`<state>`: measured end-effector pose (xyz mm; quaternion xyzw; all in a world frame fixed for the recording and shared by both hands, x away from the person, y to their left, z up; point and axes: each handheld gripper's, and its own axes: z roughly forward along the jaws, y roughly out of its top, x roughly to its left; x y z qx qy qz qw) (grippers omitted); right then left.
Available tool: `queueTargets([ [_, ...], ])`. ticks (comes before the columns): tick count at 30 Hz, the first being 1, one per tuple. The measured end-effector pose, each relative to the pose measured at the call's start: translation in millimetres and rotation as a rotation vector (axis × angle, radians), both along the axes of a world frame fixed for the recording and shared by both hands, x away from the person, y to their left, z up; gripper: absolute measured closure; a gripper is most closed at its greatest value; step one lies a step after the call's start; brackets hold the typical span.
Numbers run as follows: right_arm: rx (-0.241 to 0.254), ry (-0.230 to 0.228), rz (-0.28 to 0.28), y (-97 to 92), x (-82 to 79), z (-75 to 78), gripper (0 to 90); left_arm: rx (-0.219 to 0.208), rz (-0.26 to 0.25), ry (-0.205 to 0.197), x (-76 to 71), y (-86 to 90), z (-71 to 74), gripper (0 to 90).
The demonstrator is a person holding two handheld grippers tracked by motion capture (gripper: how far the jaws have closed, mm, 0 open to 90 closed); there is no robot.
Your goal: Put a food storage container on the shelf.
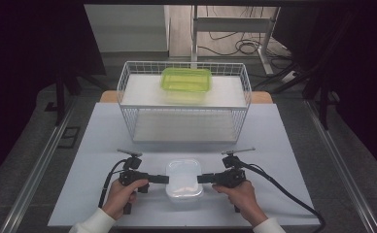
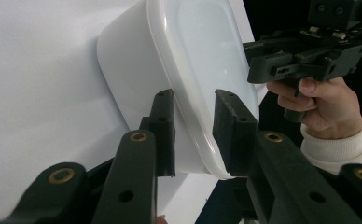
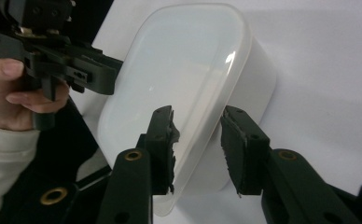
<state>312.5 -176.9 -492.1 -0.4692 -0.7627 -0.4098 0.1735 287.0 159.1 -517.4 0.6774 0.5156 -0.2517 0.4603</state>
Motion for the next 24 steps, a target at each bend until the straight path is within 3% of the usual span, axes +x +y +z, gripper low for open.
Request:
queueTargets([
  [3,0.029,0.02,-0.01,-3.1,0.3,-2.1,66.7,-0.015,0.008,0.007,-0.7,0.6,-0.8,71.3],
  [9,0.048,0.019,-0.023,-5.3,-0.1,0.6,70.3,-0.018,0.015,-0.017,-2.8,1.2,2.0,74.2],
  [24,0.069,-0.03,-0.026,-8.0,-1.8,6.6,77.3,-0.007,0.029,-0.087,-6.2,1.9,9.1,80.6],
])
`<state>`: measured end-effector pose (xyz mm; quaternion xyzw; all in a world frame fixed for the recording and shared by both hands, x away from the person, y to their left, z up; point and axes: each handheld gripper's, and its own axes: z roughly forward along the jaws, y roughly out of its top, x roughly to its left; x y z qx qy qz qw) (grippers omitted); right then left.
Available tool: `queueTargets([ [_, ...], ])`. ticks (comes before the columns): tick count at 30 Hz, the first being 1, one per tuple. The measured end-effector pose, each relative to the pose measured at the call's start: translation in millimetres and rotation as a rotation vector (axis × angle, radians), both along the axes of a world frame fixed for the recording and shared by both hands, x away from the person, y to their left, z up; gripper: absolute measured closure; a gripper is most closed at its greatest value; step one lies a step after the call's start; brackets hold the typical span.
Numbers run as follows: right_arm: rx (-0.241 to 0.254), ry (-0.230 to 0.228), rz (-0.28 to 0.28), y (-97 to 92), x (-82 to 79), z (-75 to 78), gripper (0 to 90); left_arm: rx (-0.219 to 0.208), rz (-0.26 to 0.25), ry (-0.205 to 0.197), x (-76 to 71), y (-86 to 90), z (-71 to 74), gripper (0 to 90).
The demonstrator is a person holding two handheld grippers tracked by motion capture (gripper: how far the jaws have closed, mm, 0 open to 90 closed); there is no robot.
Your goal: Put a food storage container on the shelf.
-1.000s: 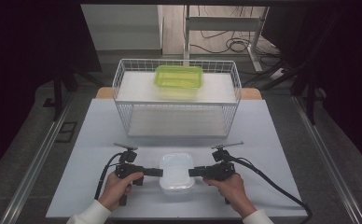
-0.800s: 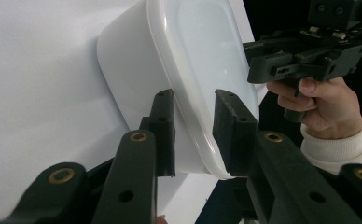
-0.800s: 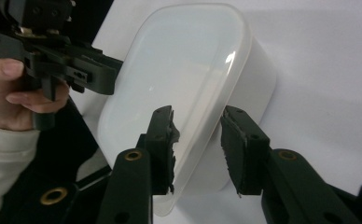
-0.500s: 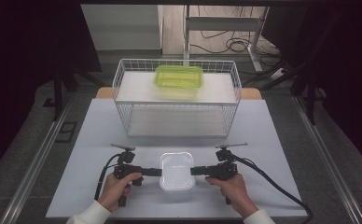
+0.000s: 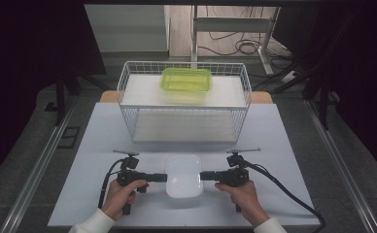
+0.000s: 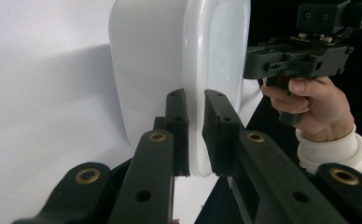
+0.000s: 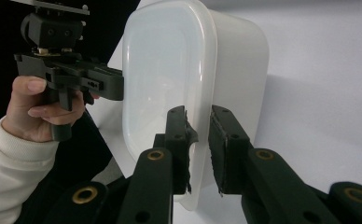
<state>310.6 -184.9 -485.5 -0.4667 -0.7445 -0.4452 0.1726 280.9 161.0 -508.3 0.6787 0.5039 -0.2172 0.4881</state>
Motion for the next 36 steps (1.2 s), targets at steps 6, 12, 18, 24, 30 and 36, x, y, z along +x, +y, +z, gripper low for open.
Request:
queueTargets([
  [6,-0.003,-0.015,0.0,-0.5,-0.8,1.4,78.1,0.023,-0.008,-0.026,-1.4,-1.6,3.2,80.6],
  [12,0.01,-0.055,0.006,-2.0,-1.9,6.4,78.6,0.031,-0.002,-0.063,-3.6,-3.3,10.3,80.6],
  [18,0.018,-0.079,0.008,-3.2,-3.4,10.0,78.9,0.037,-0.001,-0.087,-4.9,-4.0,15.1,80.6],
  [24,0.015,-0.123,0.012,-2.2,-6.3,20.5,79.0,0.044,-0.004,-0.131,-6.6,-3.6,25.6,80.5],
  [30,0.017,-0.153,0.016,-2.2,-8.0,27.1,79.0,0.058,-0.011,-0.157,-7.2,-3.4,33.5,80.5],
  [36,0.026,-0.168,0.019,-3.7,-7.5,31.0,79.1,0.067,-0.014,-0.188,-7.0,-4.7,40.6,80.6],
])
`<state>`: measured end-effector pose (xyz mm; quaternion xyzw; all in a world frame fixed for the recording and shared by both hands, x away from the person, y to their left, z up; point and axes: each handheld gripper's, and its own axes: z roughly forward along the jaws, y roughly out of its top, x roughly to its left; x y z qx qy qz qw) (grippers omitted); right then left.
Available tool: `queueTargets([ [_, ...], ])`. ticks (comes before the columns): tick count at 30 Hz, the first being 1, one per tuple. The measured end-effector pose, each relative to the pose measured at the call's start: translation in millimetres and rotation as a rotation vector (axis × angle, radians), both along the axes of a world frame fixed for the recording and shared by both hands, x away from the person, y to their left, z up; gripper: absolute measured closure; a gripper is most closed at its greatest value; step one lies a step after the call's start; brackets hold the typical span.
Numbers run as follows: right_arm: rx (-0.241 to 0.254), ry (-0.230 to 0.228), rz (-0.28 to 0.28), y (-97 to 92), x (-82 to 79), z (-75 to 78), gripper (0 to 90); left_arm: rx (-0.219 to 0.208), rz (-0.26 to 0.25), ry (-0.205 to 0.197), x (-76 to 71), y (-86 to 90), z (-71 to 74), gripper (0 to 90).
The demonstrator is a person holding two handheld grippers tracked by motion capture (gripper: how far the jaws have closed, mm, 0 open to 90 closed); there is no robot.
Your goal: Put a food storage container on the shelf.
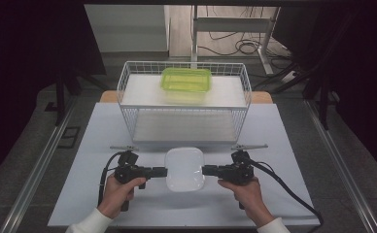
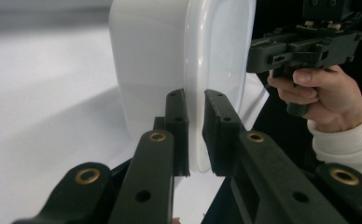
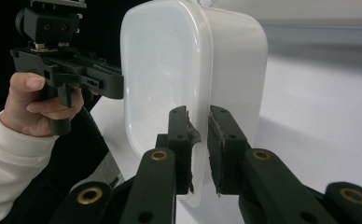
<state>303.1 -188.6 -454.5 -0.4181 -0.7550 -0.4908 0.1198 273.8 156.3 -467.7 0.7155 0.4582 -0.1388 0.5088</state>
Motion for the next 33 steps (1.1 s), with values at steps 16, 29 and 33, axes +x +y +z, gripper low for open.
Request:
queueTargets([
  [16,0.001,-0.086,0.008,4.4,1.5,24.1,79.1,-0.013,-0.003,-0.058,4.7,6.3,23.2,80.6],
  [29,0.012,-0.134,0.001,1.6,12.5,56.5,78.2,-0.043,-0.025,-0.139,17.7,6.0,68.1,81.3],
  [33,0.026,-0.147,-0.004,1.2,15.3,63.5,78.2,-0.047,-0.029,-0.147,23.3,6.5,78.8,81.4],
])
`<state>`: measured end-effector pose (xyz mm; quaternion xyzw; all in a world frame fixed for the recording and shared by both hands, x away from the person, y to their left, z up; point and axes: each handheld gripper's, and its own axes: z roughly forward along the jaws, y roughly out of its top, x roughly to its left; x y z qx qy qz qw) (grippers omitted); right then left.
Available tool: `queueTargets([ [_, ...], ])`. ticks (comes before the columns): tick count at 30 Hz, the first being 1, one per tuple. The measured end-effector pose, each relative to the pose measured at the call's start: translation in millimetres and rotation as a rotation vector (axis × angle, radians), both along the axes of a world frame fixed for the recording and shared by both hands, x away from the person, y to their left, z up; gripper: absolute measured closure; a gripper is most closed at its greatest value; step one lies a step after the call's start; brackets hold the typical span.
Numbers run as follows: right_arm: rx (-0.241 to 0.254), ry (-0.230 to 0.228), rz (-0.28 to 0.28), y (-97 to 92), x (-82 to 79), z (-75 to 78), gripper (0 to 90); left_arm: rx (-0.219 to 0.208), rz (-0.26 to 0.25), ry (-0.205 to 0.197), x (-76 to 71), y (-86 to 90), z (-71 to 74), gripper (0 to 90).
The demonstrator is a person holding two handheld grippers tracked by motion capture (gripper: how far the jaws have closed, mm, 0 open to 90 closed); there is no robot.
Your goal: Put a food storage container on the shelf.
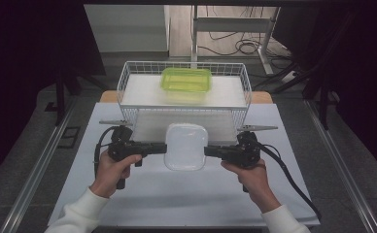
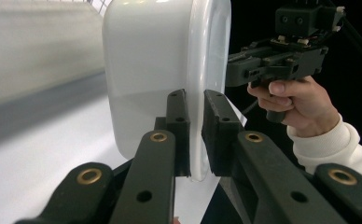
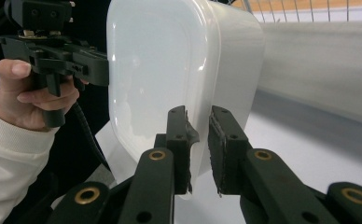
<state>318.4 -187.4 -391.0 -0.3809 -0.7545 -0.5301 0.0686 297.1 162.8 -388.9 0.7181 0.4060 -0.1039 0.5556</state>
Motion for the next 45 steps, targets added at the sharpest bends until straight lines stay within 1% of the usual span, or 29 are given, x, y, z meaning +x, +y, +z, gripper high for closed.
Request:
queueTargets([
  [2,0.02,0.006,-0.001,-1.3,2.8,1.1,78.3,-0.003,0.002,0.004,2.7,-0.2,0.6,81.4],
  [6,0.025,0.01,-0.004,-1.6,5.8,0.9,78.3,-0.006,0.007,0.009,5.6,-0.2,0.3,81.4],
  [9,0.04,0.012,-0.002,-2.5,7.4,3.2,78.6,-0.011,0.008,0.009,7.6,0.1,2.0,81.3],
  [11,0.04,0.004,-0.003,-2.7,7.9,7.7,78.7,-0.008,0.01,-0.001,8.9,-0.1,4.3,81.2],
  [16,0.047,-0.02,0.002,-2.6,8.8,22.1,79.0,-0.02,0.014,-0.013,11.6,1.1,12.6,81.0],
  [23,0.052,-0.046,0.006,-1.9,10.9,38.9,79.1,-0.026,0.015,-0.04,14.8,2.4,26.9,80.9],
  [27,0.054,-0.059,0.007,-2.0,14.1,49.0,79.4,-0.018,0.01,-0.064,19.1,2.4,39.4,80.9],
  [28,0.058,-0.061,0.007,-2.1,14.9,52.0,79.4,-0.017,0.008,-0.072,20.7,2.5,42.9,80.8],
  [33,0.074,-0.078,0.007,-3.1,20.4,68.3,79.7,-0.027,0.003,-0.086,29.9,3.2,59.0,80.7],
  [37,0.075,-0.09,0.003,-3.4,26.5,78.4,79.9,-0.012,0.004,-0.11,35.9,2.3,70.5,80.7],
  [45,0.089,-0.104,-0.006,-2.2,38.9,92.4,79.9,-0.021,0.006,-0.122,49.1,4.2,85.3,80.7],
])
